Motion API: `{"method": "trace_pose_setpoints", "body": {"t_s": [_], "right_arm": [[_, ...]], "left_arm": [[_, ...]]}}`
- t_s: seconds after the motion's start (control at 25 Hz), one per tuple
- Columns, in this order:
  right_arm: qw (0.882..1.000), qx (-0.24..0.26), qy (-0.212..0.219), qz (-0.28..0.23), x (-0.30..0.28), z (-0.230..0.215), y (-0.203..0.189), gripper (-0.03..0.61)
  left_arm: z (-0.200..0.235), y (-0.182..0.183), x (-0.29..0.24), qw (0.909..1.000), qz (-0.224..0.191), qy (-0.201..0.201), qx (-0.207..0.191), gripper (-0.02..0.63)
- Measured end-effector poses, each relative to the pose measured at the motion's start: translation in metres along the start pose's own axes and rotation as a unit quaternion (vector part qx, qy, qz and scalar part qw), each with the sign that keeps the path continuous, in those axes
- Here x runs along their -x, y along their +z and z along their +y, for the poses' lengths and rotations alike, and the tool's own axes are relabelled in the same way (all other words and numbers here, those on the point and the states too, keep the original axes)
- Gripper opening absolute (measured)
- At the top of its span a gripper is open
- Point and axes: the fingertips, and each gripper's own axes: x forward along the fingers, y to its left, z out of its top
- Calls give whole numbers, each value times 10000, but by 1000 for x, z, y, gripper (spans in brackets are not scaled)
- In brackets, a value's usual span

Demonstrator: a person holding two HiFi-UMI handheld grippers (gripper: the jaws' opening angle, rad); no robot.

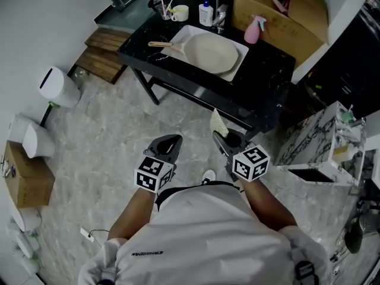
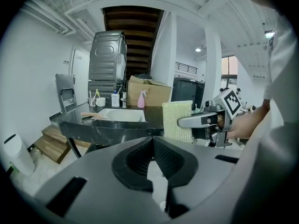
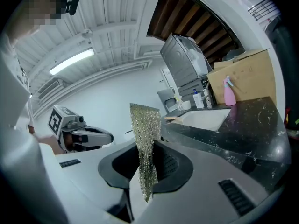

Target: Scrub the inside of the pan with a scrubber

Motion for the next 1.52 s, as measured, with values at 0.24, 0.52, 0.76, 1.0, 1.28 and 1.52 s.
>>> {"method": "trace_pose_setpoints", "body": {"t_s": [0.24,0.52,0.76,1.0,1.28,1.52], "right_arm": [[10000,-48,-47,41,-22,-32,14,74],[9997,-1,-199,126,-51,-62,22,73],[9977,-18,-672,-83,-90,-101,48,73],[9888,-520,-1373,-275,-154,-151,81,74],[9699,-1061,-2113,-591,-227,-187,112,72],[9604,-916,-2569,-560,-276,-200,124,74]], "left_arm": [[29,12,-35,9999,116,-43,14,15],[66,25,-73,9999,-11,-161,-8,15],[126,52,-129,9981,-91,-571,-204,15],[195,98,-195,9892,-60,-1292,-685,15],[277,133,-247,9724,111,-1983,-1220,15],[324,137,-280,9580,234,-2392,-1562,15]]}}
